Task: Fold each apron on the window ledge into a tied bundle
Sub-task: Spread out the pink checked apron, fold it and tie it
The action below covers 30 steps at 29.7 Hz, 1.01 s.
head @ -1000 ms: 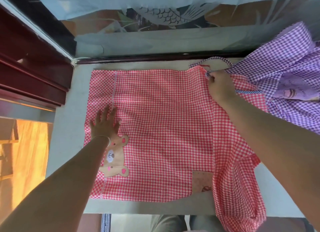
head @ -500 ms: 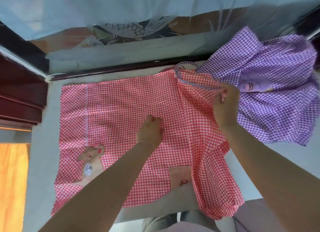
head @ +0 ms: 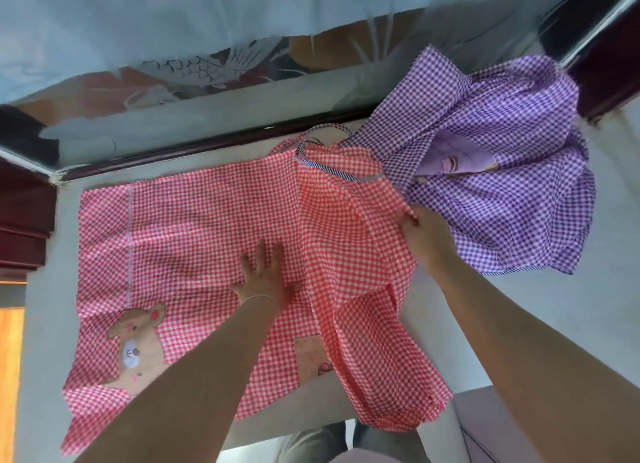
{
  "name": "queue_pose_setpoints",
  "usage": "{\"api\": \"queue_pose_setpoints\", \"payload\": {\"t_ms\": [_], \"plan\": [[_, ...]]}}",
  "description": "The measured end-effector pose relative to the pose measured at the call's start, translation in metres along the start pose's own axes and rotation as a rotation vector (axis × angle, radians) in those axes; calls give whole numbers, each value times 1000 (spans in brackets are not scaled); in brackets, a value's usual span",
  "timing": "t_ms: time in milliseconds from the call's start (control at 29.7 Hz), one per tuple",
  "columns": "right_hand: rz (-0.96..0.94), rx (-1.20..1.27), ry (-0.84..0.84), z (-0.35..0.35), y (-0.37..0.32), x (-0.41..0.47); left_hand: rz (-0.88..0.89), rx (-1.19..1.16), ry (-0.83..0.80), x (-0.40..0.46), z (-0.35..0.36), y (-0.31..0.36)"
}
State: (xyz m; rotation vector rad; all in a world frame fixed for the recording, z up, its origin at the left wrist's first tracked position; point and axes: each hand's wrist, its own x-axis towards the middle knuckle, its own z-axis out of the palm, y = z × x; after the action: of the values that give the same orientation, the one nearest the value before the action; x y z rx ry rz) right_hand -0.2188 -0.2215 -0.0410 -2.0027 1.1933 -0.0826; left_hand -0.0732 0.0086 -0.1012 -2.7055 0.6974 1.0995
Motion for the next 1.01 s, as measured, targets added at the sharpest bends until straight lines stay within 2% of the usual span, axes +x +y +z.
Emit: {"api": "queue_pose_setpoints", "payload": {"t_ms": [67,134,202,269,303,336,403,471,538,571,639,740,807,874,975,1008], "plan": [[-84,-14,273,-15,-3,-5,-17,-15,-2,1,-2,-4],[-78,222,588,-45,2,-8,-31,-11,-10,2,-2,-2],[-14,456,881,-74,17,-10,-43,-6,-13,5,-1,-1],[176,602,1004,-88,41,-14,-55,-10,-19,6,-2,-1],[337,635,975,-91,57,-17,-52,-9,-20,7,-2,1],[506,661,874,-89,76,-20,-50,-5,-19,6,-2,2],[750,735,588,-83,109,-27,-44,5,-17,8,0,1],[849,742,424,-75,123,-30,-30,38,-15,12,2,-3],[896,555,464,-73,115,-31,-9,79,-7,16,4,-8],[879,410,538,-75,108,-30,-6,91,2,17,5,-10],[645,224,642,-80,89,-25,-12,90,15,16,5,-10],[197,71,538,-88,68,-1,-35,69,21,9,1,-2],[54,6,432,-91,55,25,-47,70,40,6,0,4],[95,59,308,-91,44,51,-58,86,58,7,0,8],[377,448,107,-93,35,76,-70,117,49,9,-1,10],[440,471,25,-97,37,80,-76,120,46,10,-1,11]]}}
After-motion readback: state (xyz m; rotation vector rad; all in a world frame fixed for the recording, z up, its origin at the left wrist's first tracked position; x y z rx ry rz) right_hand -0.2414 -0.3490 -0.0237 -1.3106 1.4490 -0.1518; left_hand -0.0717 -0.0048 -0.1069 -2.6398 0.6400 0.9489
